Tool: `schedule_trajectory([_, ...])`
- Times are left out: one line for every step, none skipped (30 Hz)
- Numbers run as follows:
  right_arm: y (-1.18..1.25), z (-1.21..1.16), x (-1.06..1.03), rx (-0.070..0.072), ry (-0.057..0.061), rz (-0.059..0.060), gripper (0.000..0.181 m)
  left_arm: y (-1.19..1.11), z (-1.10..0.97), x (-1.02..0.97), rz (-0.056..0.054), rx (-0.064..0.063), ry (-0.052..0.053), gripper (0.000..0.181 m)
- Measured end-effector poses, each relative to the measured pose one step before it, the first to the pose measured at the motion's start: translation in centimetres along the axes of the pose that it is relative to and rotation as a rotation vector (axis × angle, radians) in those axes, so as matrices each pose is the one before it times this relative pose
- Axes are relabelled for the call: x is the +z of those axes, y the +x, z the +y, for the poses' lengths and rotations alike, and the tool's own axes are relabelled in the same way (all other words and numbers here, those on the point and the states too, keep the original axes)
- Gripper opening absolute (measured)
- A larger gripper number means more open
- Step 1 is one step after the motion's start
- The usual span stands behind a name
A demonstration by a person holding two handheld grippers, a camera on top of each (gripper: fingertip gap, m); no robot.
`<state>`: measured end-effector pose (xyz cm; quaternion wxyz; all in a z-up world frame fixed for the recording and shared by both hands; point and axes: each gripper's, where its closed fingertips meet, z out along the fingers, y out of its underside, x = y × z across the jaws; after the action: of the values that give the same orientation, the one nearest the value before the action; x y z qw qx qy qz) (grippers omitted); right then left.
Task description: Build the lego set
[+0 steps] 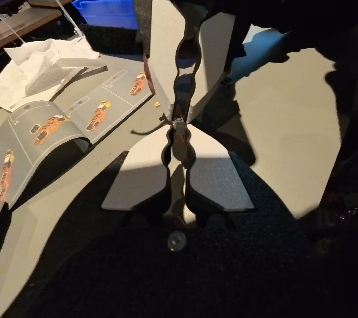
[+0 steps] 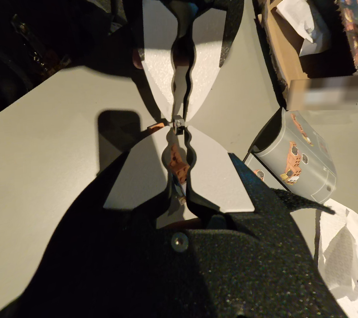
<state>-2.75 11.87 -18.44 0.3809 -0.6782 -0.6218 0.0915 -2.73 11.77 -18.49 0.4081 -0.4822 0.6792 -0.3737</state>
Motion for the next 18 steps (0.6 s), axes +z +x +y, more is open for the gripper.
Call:
schedule_trajectory([-0.032,0.045,0.011,-0.0003,-0.0029,-0.0041,0.01,0.003,0.0,0.036,-0.0029,0.0014,-0.0016,0.009])
schedule_trajectory([-0.046,0.042,-0.012,0.0006,-0.0025,-0.0055,0.012,-0.013,0.026,0.039,-0.0029,-0.0003,-0.0025,0.009])
schedule_trajectory([-0.07,0.035,0.0,-0.0004,-0.0021,-0.0068,0.013,-0.02,0.021,0.026,-0.0031,-0.0011,-0.0024,0.009])
schedule_trajectory([-0.068,0.027,-0.025,-0.0024,-0.0015,-0.0053,0.014,-0.003,0.018,0.027,-0.0014,-0.0003,-0.0022,0.009])
schedule_trajectory([-0.04,0.025,-0.008,-0.0026,-0.0015,-0.0036,0.015,0.01,0.023,0.032,-0.0015,0.0007,-0.0023,0.009])
schedule_trajectory([-0.052,0.023,-0.009,-0.0018,-0.0001,-0.0043,0.015,0.021,0.006,0.026,0.0,0.0005,-0.0012,0.009])
schedule_trajectory([-0.015,0.007,-0.012,-0.0023,0.0006,-0.0019,0.015,0.041,-0.011,0.012,0.0015,0.0006,0.0,0.009])
schedule_trajectory([0.015,0.008,-0.014,-0.0026,-0.0001,0.0011,0.016,0.011,0.007,0.018,-0.0011,0.0017,-0.0012,0.009])
schedule_trajectory([0.066,0.014,-0.01,-0.0013,-0.0005,0.0042,0.016,0.039,0.001,0.007,0.002,0.001,0.0002,0.009])
schedule_trajectory([0.065,0.006,-0.014,-0.0014,-0.001,0.004,0.016,0.097,-0.018,0.008,0.0045,0.0014,0.0004,0.009])
schedule_trajectory([0.0,0.029,-0.005,-0.0017,-0.0017,-0.0007,0.016,0.065,0.005,0.033,0.0018,0.0015,-0.002,0.009])
schedule_trajectory([-0.046,0.005,0.009,-0.0033,-0.0008,-0.0024,0.016,0.022,0.027,0.023,-0.0009,0.0017,-0.0025,0.009])
schedule_trajectory([-0.015,0.004,0.021,-0.0042,-0.0009,-0.0001,0.015,0.013,0.012,0.031,-0.0016,0.0017,-0.0014,0.009])
schedule_trajectory([0.003,0.01,0.038,-0.0038,-0.0014,0.0005,0.015,-0.001,-0.036,0.017,-0.0011,0.0003,0.0014,0.009])
schedule_trajectory([0.01,-0.011,0.045,-0.0031,-0.0008,0.0005,0.013,0.027,-0.055,0.012,0.0007,-0.0018,0.0026,0.009])
schedule_trajectory([-0.03,-0.007,0.054,-0.003,-0.0006,-0.0022,0.011,0.031,-0.064,0.01,0.0,-0.0019,0.0035,0.009])
schedule_trajectory([-0.079,0.01,0.049,-0.0035,-0.0009,-0.0054,0.01,0.014,-0.052,0.002,-0.0012,-0.0004,0.0023,0.009])
schedule_trajectory([-0.045,0.037,0.025,-0.0058,-0.0013,-0.0038,0.01,0.054,0.036,0.026,0.0012,0.0027,-0.0028,0.009])
